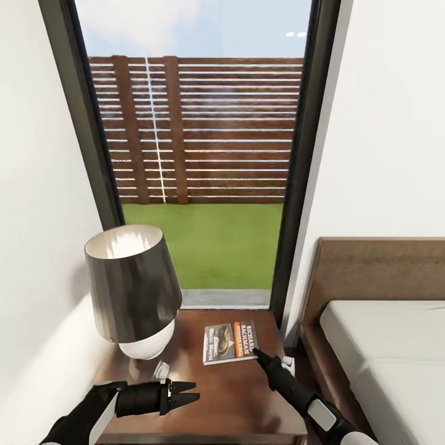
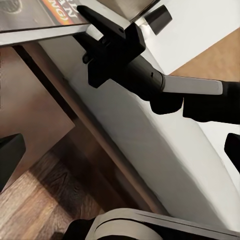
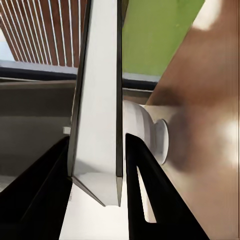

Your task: In the bedroom, move the book from the bed onto either nightstand, and place the two sandals side by side next to the bed.

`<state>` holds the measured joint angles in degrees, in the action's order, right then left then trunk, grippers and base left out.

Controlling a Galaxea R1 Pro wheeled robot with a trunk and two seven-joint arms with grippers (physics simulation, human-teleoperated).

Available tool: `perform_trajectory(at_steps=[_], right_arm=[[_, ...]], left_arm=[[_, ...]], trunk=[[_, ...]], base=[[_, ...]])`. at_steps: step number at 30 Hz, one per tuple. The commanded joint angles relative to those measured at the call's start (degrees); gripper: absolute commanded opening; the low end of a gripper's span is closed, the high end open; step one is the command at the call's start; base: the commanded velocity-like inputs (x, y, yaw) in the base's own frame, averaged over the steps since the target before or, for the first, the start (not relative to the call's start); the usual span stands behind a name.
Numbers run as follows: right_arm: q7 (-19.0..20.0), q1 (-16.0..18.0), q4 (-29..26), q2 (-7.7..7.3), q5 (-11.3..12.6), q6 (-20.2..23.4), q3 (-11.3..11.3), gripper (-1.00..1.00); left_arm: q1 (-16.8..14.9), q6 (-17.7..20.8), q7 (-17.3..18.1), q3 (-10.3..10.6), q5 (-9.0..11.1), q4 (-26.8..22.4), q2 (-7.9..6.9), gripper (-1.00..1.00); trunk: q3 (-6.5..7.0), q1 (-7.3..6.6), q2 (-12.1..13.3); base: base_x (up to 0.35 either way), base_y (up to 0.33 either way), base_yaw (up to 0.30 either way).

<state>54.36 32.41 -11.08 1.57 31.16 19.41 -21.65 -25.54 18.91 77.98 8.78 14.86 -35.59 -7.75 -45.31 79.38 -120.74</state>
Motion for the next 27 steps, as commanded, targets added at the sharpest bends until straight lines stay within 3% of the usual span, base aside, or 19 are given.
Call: perform_trajectory(at_steps=[1,27], right_arm=[[0.1,0.0,0.0,0.01,0.5,0.5,0.0,-1.0],[-0.1,0.0,0.0,0.01,0.4,0.5,0.0,-1.0]], left_arm=[[0.0,0.6,0.0,0.4,0.5,0.0,-0.08,1.0],[0.0,0.6,0.0,0.4,0.5,0.0,0.53,1.0]], trunk=[[-0.24,0.22,-0.4],[-4.91,5.93,-10.9]], base=[[0.0,0.0,0.0],[0.0,0.0,0.0]])
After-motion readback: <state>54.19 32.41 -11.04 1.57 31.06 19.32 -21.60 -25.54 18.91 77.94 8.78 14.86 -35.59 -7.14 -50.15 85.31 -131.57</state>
